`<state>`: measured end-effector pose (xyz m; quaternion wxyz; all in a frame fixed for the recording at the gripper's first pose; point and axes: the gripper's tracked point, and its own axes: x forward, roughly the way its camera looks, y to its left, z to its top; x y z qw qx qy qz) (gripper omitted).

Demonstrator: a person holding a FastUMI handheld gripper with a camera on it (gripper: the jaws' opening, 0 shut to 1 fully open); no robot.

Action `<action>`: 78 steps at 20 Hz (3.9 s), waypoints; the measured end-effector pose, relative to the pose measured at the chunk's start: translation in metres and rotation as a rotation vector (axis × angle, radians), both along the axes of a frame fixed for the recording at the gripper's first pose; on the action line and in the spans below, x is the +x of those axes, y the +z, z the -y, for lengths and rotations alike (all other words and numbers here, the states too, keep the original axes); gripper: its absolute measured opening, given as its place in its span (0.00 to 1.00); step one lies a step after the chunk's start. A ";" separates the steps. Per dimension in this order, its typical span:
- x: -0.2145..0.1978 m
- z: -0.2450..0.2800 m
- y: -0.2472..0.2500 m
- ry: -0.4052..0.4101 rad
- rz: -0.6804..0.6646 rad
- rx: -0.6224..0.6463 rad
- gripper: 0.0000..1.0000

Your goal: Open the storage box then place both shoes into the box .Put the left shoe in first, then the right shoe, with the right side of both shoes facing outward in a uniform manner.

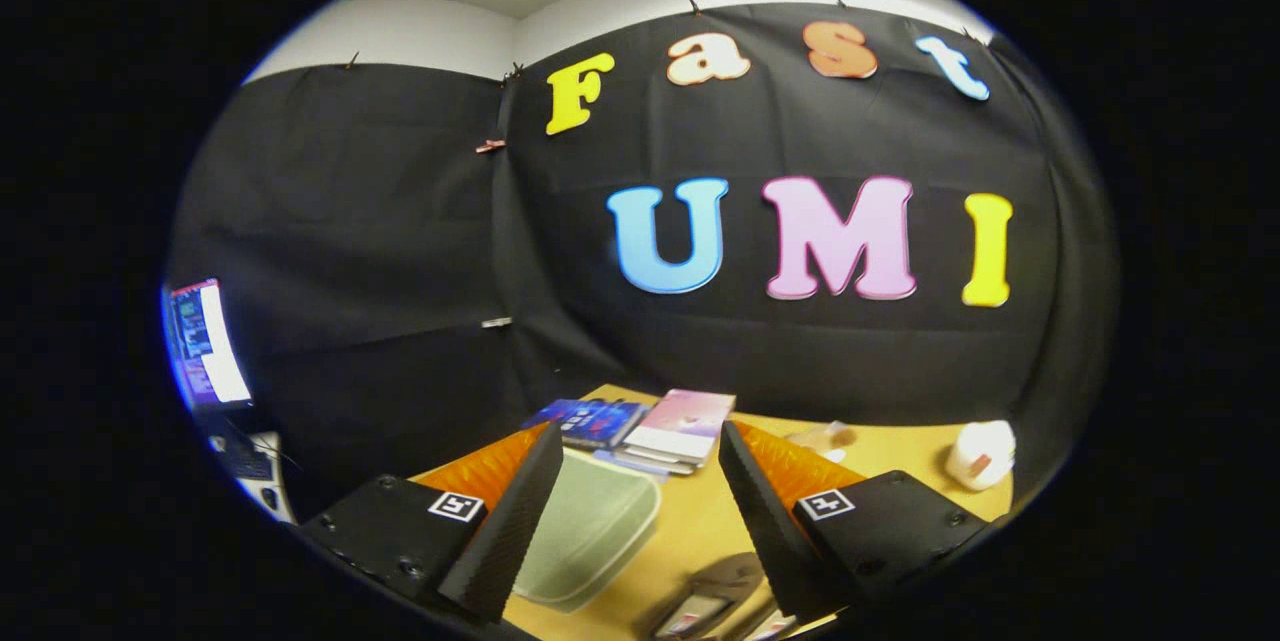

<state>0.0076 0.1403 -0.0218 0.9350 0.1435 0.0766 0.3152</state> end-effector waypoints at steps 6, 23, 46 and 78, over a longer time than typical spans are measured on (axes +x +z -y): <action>-0.006 -0.036 -0.043 0.274 -0.294 0.206 0.98; 0.009 -0.061 -0.190 0.546 -0.929 0.622 0.98; 0.008 -0.091 -0.193 0.605 -1.047 0.828 0.08; -0.034 -0.292 0.029 0.745 -0.746 0.646 0.08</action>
